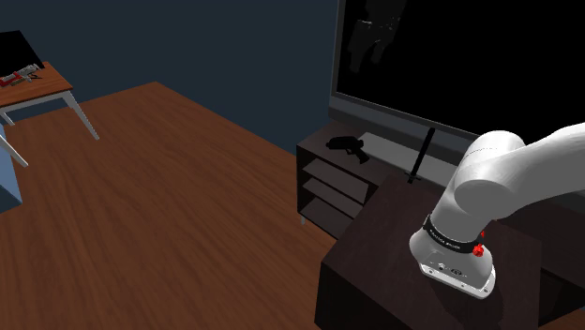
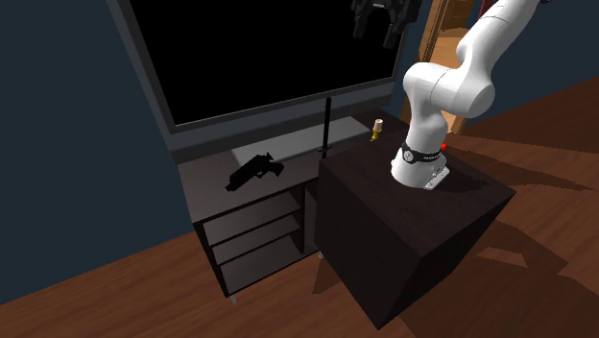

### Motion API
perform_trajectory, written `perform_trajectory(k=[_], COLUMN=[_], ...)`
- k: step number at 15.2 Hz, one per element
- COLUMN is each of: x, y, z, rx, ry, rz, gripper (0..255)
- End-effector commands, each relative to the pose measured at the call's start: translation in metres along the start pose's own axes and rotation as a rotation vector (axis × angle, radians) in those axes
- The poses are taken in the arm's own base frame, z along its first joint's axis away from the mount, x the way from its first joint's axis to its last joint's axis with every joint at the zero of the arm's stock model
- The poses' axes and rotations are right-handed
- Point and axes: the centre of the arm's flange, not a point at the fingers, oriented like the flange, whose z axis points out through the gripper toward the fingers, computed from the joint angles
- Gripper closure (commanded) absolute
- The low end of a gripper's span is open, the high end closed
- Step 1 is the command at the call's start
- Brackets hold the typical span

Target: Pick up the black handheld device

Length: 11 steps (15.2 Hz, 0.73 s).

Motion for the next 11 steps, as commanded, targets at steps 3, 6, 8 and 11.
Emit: perform_trajectory(k=[3, 6, 8, 11], x=[0.006, 0.014, 0.019, 0.027], y=[0.018, 0.044, 0.062, 0.087], z=[0.020, 0.050, 0.070, 0.101], rx=[0.007, 0.017, 0.024, 0.035], ry=[-0.003, -0.007, -0.010, -0.014], rz=[0.002, 0.005, 0.007, 0.010], gripper=[0, 0, 0, 0])
